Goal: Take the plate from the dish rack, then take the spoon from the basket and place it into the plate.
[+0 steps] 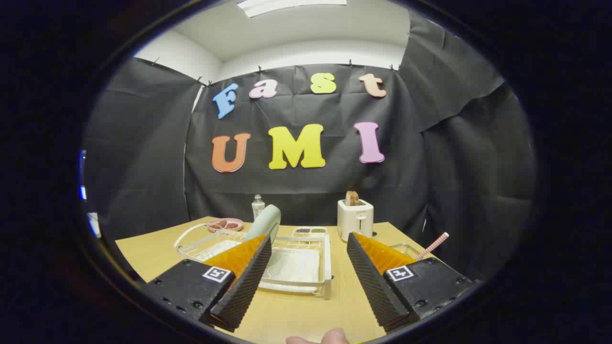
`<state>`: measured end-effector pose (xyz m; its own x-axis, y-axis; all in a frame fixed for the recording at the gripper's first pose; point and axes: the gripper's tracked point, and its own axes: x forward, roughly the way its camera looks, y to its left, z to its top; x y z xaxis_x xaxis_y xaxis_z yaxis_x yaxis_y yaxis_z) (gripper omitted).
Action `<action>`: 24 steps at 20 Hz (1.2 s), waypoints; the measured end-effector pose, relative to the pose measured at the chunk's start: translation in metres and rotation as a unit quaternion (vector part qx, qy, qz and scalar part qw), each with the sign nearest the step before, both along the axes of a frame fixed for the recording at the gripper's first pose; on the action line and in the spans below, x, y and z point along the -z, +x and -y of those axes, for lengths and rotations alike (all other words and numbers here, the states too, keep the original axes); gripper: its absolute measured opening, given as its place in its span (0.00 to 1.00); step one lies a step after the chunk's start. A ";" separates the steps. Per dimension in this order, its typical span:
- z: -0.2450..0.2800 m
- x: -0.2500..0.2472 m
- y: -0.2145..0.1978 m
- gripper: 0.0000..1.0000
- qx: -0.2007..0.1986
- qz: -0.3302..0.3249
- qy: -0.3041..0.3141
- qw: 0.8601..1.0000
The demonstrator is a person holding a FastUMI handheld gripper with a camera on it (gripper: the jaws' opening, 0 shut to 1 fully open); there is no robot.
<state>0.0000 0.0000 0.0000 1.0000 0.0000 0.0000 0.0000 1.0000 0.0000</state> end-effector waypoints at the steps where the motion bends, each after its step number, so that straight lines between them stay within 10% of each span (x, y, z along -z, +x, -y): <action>1: 0.000 0.000 -0.001 1.00 -0.001 0.000 -0.001 1.000; 24: -0.024 -0.026 0.032 1.00 -0.059 -0.066 0.017 0.996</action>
<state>0.0321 0.0238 0.0264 0.9843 0.1205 -0.1286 -0.1160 0.9924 0.0417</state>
